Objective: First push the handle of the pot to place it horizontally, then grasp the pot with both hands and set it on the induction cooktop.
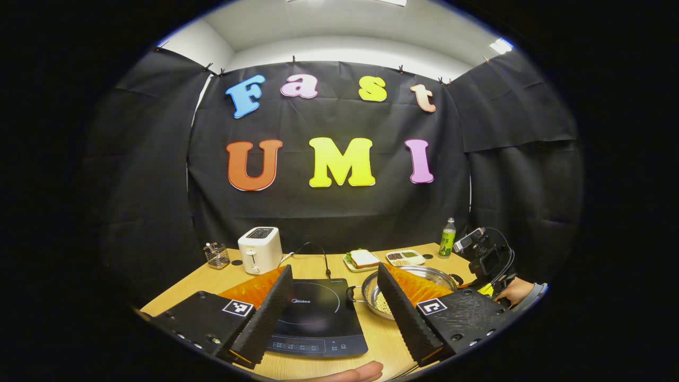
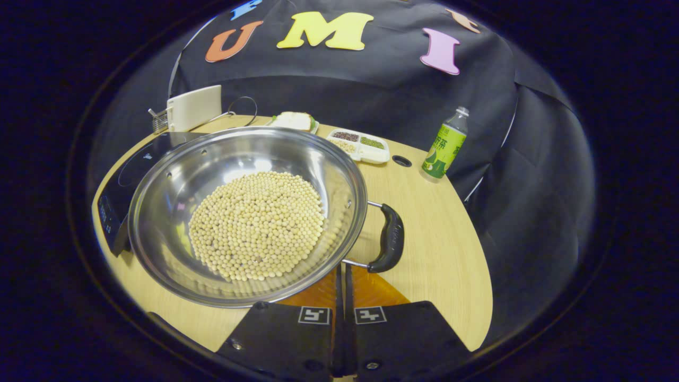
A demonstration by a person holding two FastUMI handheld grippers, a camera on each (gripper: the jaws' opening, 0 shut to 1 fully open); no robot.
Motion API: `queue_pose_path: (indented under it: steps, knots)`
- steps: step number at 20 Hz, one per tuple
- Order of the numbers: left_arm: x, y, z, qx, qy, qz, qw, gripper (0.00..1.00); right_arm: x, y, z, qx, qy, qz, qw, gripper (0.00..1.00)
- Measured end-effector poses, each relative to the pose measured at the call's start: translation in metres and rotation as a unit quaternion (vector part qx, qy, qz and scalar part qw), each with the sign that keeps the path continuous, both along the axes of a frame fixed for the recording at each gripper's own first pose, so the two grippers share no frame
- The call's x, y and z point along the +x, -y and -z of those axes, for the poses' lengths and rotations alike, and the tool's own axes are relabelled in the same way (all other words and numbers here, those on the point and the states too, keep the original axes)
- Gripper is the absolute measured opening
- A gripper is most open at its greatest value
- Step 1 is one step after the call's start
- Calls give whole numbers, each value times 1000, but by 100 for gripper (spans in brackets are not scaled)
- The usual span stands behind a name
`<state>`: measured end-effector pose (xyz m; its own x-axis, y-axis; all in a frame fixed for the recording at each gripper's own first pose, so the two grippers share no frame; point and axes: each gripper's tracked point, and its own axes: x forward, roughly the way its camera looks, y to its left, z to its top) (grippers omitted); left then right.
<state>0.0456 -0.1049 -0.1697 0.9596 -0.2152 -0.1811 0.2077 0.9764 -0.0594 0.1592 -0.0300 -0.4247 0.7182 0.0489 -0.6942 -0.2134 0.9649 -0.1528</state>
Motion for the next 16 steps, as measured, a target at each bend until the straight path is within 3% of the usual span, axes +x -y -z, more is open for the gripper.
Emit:
queue_pose_path:
  steps: [5, 8, 11, 12, 16]
  knots:
    - [33, 24, 34, -20, -40, 20, 999, 96, -7, 4, -12, 60, 8, 17, 998, 4]
    - [54, 31, 54, -18, -58, 19, 998, 96, -9, 8, -21, 68, 24, 20, 997, 13]
    - [68, 41, 79, -21, -85, 23, 996, 96, -8, 17, -48, 63, 76, 27, 995, 20]
    - [71, 42, 84, -21, -91, 22, 995, 96, -9, 16, -60, 67, 96, 23, 993, 35]
    - [80, 43, 93, -10, -89, 11, 996, 96, -13, 17, -99, 74, 160, 16, 984, 74]
